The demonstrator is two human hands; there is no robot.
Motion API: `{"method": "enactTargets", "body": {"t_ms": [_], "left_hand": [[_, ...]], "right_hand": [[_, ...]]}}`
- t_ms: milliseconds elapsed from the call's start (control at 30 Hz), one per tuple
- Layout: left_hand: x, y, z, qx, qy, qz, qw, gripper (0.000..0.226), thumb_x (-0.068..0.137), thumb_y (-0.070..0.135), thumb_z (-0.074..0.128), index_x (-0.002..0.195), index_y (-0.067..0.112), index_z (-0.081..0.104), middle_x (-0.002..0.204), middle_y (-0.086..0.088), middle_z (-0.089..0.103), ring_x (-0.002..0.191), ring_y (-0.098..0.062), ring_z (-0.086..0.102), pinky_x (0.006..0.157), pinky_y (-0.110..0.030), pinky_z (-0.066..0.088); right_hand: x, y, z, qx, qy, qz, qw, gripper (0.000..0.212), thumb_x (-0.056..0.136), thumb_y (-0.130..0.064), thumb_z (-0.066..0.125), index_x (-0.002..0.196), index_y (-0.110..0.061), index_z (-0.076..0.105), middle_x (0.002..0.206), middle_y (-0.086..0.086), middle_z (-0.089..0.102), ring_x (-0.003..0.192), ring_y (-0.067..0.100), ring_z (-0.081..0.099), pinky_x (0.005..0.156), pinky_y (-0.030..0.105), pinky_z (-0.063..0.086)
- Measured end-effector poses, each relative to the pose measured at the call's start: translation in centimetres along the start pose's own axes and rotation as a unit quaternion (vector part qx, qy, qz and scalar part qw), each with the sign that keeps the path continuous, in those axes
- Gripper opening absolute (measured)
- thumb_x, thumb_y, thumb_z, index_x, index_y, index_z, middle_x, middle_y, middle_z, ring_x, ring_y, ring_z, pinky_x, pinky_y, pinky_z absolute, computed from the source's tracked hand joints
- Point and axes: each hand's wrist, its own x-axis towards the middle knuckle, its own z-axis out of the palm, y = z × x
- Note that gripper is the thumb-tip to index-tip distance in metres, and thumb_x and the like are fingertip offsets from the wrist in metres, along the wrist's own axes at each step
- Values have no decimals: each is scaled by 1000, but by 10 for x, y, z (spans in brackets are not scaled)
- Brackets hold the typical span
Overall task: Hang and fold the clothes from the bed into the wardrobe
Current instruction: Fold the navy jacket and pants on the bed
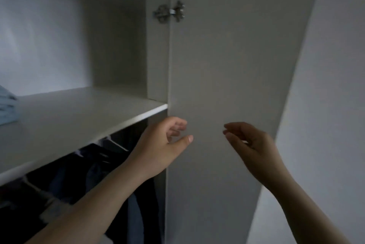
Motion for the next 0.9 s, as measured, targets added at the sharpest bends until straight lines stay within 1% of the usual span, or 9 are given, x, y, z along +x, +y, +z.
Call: {"method": "enactTargets", "body": {"t_ms": [133,233,300,433,500,633,700,833,900], "left_hand": [[-5,39,82,-37,-60,24,997,22,81,22,73,100,25,64,98,15,68,89,0,64,85,-26,52],[-16,81,156,-64,-132,59,988,23,81,22,73,100,27,63,97,17,67,88,1,64,85,-25,53],[-25,106,199,-96,-184,72,976,24,81,24,72,102,28,62,98,18,67,89,3,63,85,-25,53],[-41,155,280,-128,-269,114,948,25,82,31,70,105,29,62,100,19,66,91,5,61,84,-23,52],[-48,176,313,-146,-298,130,934,24,82,30,70,105,28,62,99,17,67,91,4,62,85,-24,53],[-67,218,384,-187,-369,177,893,25,83,31,69,107,28,61,99,17,66,90,6,61,83,-20,53],[-77,238,414,-211,-403,200,868,27,84,32,68,109,27,62,101,18,66,90,6,62,81,-18,53],[-106,274,474,-256,-480,233,806,25,84,31,69,107,29,59,100,19,64,91,4,62,79,-14,52],[-125,294,500,-273,-516,253,772,24,84,29,69,106,30,58,99,20,63,91,6,61,77,-10,51]], "right_hand": [[-50,30,-83,-26,67,61,996,16,89,-21,64,99,-32,68,89,-20,71,85,-10,64,69,2,43],[-99,51,-155,-61,129,108,984,16,89,-20,64,101,-30,69,90,-19,71,87,-8,64,70,5,46],[-128,58,-197,-81,168,132,974,17,89,-18,64,101,-28,69,91,-15,72,87,-5,66,72,9,48],[-183,70,-272,-149,240,171,944,17,89,-15,65,103,-23,69,91,-13,71,83,-7,65,68,4,46],[-205,73,-301,-182,255,191,930,18,89,-17,64,106,-23,68,92,-14,71,85,-7,65,70,6,48],[-253,76,-352,-250,302,239,888,17,90,-20,64,105,-28,66,92,-13,70,87,-5,65,75,14,52],[-276,76,-372,-278,331,263,863,16,89,-22,64,104,-30,64,90,-15,69,85,-6,64,74,13,52],[-328,65,-405,-334,367,315,809,14,91,-20,63,100,-31,61,84,-19,64,79,-15,60,66,3,45],[-355,57,-418,-352,395,333,780,18,91,-19,63,96,-36,59,84,-18,65,78,-13,61,66,5,47]]}}
